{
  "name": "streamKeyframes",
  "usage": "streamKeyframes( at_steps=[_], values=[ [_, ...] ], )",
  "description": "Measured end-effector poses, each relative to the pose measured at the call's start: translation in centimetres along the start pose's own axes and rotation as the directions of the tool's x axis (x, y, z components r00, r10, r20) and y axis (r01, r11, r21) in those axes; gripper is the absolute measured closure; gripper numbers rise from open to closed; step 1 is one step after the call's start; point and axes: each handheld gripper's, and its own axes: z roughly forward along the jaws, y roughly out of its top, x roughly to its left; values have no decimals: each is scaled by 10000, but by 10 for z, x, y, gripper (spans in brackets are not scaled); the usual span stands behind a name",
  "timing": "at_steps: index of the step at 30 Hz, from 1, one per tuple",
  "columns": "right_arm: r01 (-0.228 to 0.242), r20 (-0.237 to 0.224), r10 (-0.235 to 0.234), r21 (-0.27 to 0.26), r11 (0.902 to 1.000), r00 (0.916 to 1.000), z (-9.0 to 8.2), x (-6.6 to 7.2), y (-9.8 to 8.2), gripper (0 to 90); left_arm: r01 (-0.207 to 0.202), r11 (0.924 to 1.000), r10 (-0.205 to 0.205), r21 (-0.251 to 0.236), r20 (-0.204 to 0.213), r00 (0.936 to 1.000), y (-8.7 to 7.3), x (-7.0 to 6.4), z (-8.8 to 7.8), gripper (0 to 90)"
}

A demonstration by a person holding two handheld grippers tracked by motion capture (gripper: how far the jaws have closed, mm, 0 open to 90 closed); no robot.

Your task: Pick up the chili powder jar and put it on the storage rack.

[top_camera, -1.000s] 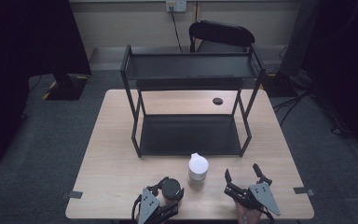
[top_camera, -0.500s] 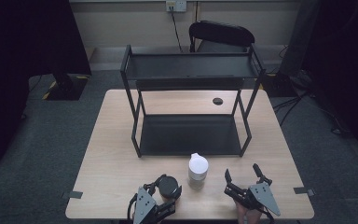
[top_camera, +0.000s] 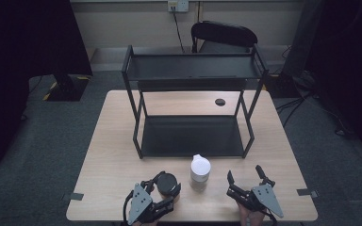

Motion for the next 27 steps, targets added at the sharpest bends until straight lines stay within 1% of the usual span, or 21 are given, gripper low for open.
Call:
streamKeyframes(
  at_steps=[3, 7, 10, 12, 13, 17, 22, 27],
  values=[
    [0, 0, 0, 1, 10000, 10000, 0, 0, 0, 6, 10, 10000, -10, -90, -5, 10000, 5, 4, -1, 353],
    [0, 1, 0, 0, 10000, 10000, 0, 0, 0, 6, 127, 9996, -127, -237, 13, 9999, 11, 8, -5, 353],
    [-2, 0, 2, 2, 10000, 10000, 0, 0, 0, 7, -11, 9997, 11, -240, 17, 10000, 16, 10, -8, 353],
    [1, 0, -1, 1, 10000, 10000, 0, 0, 0, 7, -51, 9998, 55, -171, 221, 9997, 21, 15, -8, 353],
    [-1, 0, 1, 0, 10000, 10000, 0, 0, 0, 7, -32, 9998, 37, -211, 244, 9997, 21, 16, -9, 353],
    [-1, 2, 1, 1, 10000, 10000, 0, 0, 0, 7, -310, 9992, 312, -267, 82, 9995, 29, 17, -9, 353],
    [2, 2, -2, 1, 10000, 10000, 0, 0, 0, 7, -467, 9980, 473, -428, 141, 9988, 43, 24, -4, 353],
    [2, 2, -2, 1, 10000, 10000, 0, 0, 0, 7, -665, 9967, 672, -458, 146, 9976, 61, 31, 7, 353]
  ],
)
